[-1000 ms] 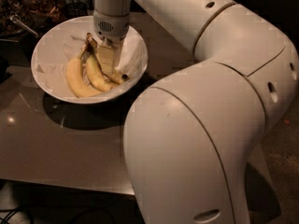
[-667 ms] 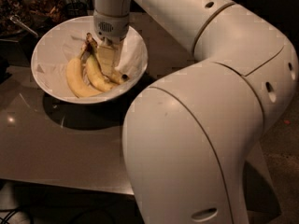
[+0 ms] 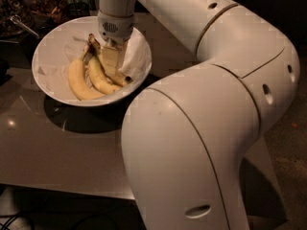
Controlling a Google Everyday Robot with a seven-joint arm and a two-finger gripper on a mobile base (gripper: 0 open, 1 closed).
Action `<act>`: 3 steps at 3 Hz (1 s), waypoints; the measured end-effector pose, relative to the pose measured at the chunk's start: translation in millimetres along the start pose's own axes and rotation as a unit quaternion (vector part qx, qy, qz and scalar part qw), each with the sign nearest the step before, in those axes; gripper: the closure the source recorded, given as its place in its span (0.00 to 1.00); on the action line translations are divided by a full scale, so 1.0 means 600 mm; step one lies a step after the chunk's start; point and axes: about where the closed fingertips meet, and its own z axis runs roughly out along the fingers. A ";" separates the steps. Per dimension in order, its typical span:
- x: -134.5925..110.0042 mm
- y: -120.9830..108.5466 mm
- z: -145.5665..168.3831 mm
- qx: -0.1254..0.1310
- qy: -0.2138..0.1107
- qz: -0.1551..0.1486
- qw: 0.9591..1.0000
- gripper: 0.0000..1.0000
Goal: Pick banana from white bowl
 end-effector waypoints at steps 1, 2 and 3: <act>0.000 -0.007 0.003 -0.003 -0.002 0.001 1.000 0.57; -0.003 -0.012 0.010 -0.011 -0.004 0.001 1.000 0.59; -0.010 -0.017 0.020 -0.022 -0.009 -0.003 1.000 0.60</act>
Offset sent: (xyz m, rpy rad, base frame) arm -0.0078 -0.0145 -0.0035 -0.0322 0.1097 0.0205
